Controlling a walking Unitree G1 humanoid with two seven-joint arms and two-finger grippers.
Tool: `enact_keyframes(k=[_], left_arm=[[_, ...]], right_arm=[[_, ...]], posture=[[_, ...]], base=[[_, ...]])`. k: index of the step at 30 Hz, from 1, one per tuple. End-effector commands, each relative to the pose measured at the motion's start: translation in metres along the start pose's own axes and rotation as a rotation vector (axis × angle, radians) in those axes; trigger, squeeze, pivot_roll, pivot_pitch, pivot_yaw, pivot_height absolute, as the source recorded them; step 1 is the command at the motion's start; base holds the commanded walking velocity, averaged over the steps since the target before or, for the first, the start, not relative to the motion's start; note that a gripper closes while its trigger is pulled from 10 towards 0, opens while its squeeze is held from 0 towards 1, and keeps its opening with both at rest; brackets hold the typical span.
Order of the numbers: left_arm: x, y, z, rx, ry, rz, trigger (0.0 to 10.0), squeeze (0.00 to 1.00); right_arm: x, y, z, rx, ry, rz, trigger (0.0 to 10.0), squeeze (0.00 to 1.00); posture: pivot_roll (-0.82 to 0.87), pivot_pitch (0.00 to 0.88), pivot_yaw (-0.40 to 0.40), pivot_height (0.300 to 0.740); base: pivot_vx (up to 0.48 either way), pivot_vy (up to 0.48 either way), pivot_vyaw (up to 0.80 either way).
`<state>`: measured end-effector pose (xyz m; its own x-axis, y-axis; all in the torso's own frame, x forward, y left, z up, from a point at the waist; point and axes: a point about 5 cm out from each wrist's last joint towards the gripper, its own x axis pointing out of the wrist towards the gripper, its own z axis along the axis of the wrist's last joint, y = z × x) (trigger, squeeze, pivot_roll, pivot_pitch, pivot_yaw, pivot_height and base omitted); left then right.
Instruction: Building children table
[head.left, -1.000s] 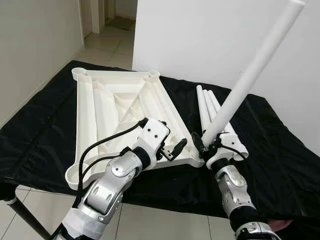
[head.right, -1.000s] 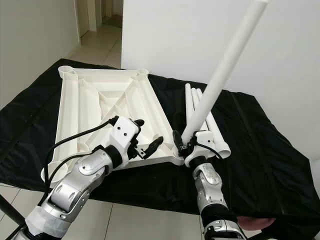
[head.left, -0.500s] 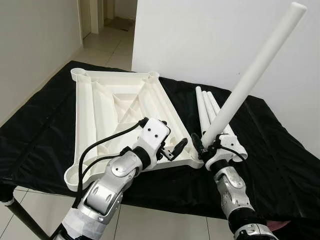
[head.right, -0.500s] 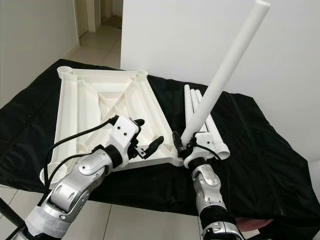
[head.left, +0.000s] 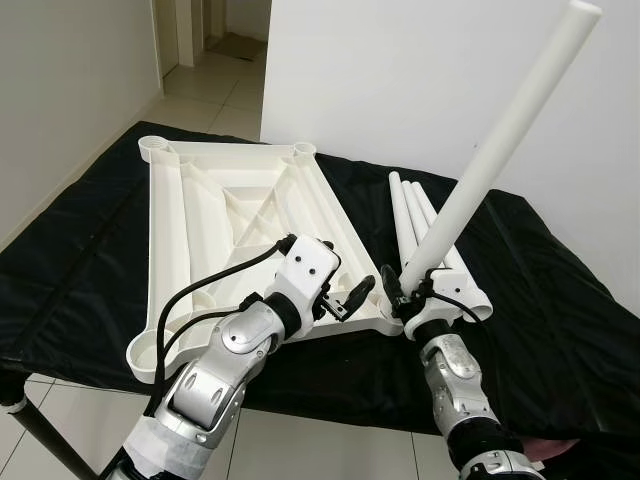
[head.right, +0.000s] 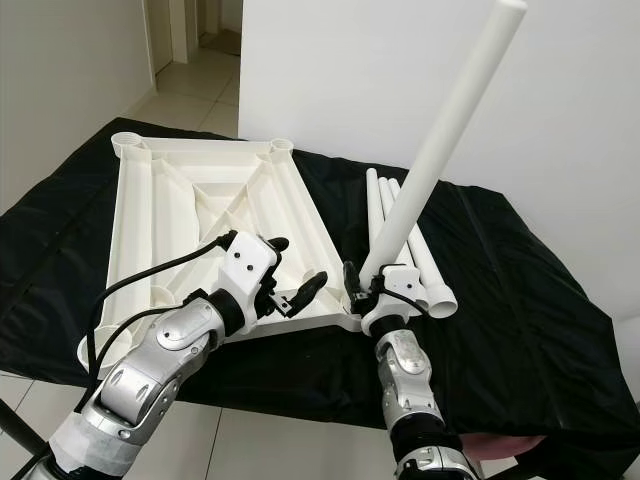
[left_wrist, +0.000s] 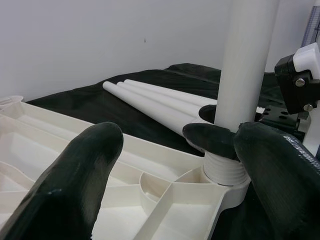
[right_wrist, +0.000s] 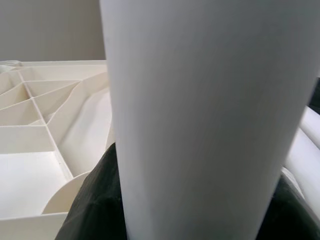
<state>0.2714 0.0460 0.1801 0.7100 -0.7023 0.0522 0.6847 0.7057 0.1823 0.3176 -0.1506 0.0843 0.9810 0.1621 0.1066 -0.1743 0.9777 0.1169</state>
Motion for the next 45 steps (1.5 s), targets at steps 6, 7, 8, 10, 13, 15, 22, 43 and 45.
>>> enact_keyframes(k=[6,7,8,10,13,15,22,43,45], left_arm=[[0.001,-0.004,0.002,-0.008,-0.004,-0.059,10.0,0.00],[0.001,-0.004,0.002,-0.008,-0.004,-0.059,10.0,0.00],[0.001,-0.004,0.002,-0.008,-0.004,-0.058,10.0,0.00],[0.001,-0.004,0.002,-0.008,-0.005,-0.059,10.0,0.00],[0.001,-0.004,0.002,-0.007,-0.006,-0.060,10.0,0.00],[0.002,-0.005,0.003,-0.007,-0.007,-0.062,10.0,0.00],[0.002,-0.006,0.002,-0.009,-0.008,-0.064,10.0,0.00],[0.001,-0.008,0.002,-0.011,-0.011,-0.067,10.0,0.00],[0.002,-0.008,0.002,-0.011,-0.010,-0.066,10.0,0.00]], right_arm=[[-0.011,0.009,-0.022,0.023,0.108,-0.004,10.0,0.00],[-0.011,0.009,-0.022,0.023,0.108,-0.004,10.0,0.00],[-0.010,0.012,-0.019,0.022,0.087,0.008,10.0,0.00],[-0.007,0.012,-0.009,0.038,0.040,-0.015,10.0,0.00],[-0.004,0.011,-0.001,0.047,0.005,-0.038,10.0,0.00],[-0.002,0.010,0.006,0.045,-0.024,-0.122,10.0,0.00],[-0.003,0.010,-0.003,0.011,0.032,-0.223,10.0,0.00],[-0.003,0.005,-0.008,-0.039,0.107,-0.358,10.0,0.00],[-0.003,0.003,-0.008,-0.037,0.114,-0.385,10.0,0.00]], posture=[[0.05,0.000,-0.121,0.740],[0.05,0.000,-0.121,0.740],[0.05,0.000,-0.121,0.740],[0.04,0.000,-0.122,0.740],[0.04,0.000,-0.122,0.740],[0.04,0.000,-0.122,0.740],[0.05,0.000,-0.129,0.740],[0.05,0.000,-0.136,0.740],[0.05,0.000,-0.136,0.740]], base=[[0.000,0.000,0.00],[0.000,0.000,0.00],[0.000,0.000,0.00],[0.000,0.000,0.00],[0.000,0.000,0.00],[0.000,0.000,0.00],[0.000,0.000,0.00],[0.000,0.000,0.00],[0.000,0.000,0.00]])
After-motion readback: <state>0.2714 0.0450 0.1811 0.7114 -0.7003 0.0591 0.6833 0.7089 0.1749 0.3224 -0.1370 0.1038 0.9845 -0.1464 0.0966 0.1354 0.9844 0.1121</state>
